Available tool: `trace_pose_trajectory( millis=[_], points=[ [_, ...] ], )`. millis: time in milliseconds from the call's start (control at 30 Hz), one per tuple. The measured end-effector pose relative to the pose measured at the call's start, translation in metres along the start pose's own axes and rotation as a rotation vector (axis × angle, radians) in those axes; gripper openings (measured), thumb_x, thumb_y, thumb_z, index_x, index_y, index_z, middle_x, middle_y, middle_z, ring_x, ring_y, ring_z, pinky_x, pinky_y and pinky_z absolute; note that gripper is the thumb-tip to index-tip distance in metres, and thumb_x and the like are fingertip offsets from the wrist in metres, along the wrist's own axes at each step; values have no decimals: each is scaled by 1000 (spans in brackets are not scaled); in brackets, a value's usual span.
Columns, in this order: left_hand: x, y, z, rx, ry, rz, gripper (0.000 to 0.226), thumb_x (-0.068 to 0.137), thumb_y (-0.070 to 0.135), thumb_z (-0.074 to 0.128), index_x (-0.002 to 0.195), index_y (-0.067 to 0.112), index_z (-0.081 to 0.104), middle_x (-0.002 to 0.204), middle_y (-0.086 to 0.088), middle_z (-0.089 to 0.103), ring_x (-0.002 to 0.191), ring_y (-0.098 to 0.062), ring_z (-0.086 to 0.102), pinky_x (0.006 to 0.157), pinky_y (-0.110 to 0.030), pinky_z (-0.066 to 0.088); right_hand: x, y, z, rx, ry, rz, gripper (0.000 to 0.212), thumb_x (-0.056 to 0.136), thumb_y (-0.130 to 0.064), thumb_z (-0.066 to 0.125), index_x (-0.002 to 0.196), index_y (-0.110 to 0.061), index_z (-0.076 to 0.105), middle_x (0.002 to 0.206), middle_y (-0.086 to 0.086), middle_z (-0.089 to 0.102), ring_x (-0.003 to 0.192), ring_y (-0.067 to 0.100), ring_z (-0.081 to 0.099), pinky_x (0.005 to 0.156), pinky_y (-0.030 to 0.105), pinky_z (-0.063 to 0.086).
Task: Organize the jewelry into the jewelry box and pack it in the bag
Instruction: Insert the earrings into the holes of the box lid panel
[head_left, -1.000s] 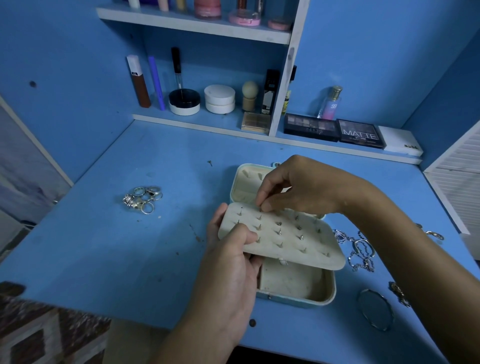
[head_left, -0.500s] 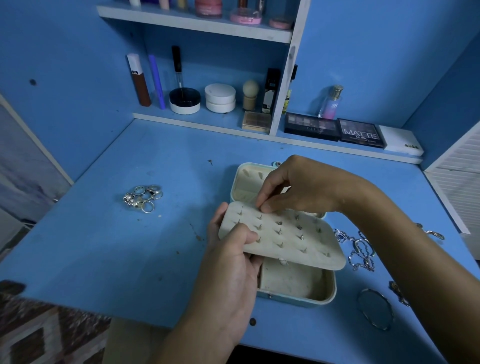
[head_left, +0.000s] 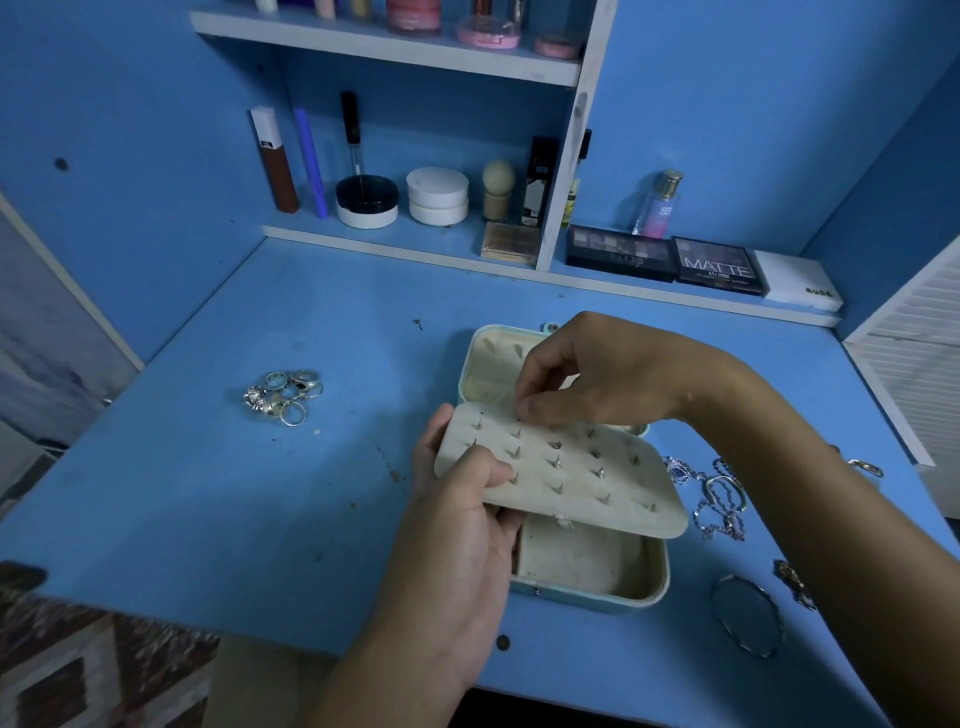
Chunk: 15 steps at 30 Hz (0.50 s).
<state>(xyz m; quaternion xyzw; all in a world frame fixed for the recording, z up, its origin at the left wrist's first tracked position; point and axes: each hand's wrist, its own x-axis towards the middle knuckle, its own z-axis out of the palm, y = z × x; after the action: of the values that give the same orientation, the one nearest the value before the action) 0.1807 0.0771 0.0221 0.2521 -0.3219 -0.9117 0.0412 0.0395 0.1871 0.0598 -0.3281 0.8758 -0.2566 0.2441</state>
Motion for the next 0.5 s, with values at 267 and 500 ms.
trace_pose_trajectory(
  millis=[267,500],
  points=[
    [-1,0,0,10,1,1,53,88,-9,40,123,28,56,95,-1,76,82,-12,73,72,-30,53,-2,-4,2,-46,4,22,5,87,-32,73,83,-32,76,83,-17,73,81,1,67,80,25,55],
    [-1,3,-2,6,-45,3,50,87,-3,52,130,24,52,107,-5,75,93,-17,72,87,-37,53,-13,0,2,63,107,-78,4,88,-23,73,89,-27,75,85,-14,74,83,1,68,77,17,53]
  ],
)
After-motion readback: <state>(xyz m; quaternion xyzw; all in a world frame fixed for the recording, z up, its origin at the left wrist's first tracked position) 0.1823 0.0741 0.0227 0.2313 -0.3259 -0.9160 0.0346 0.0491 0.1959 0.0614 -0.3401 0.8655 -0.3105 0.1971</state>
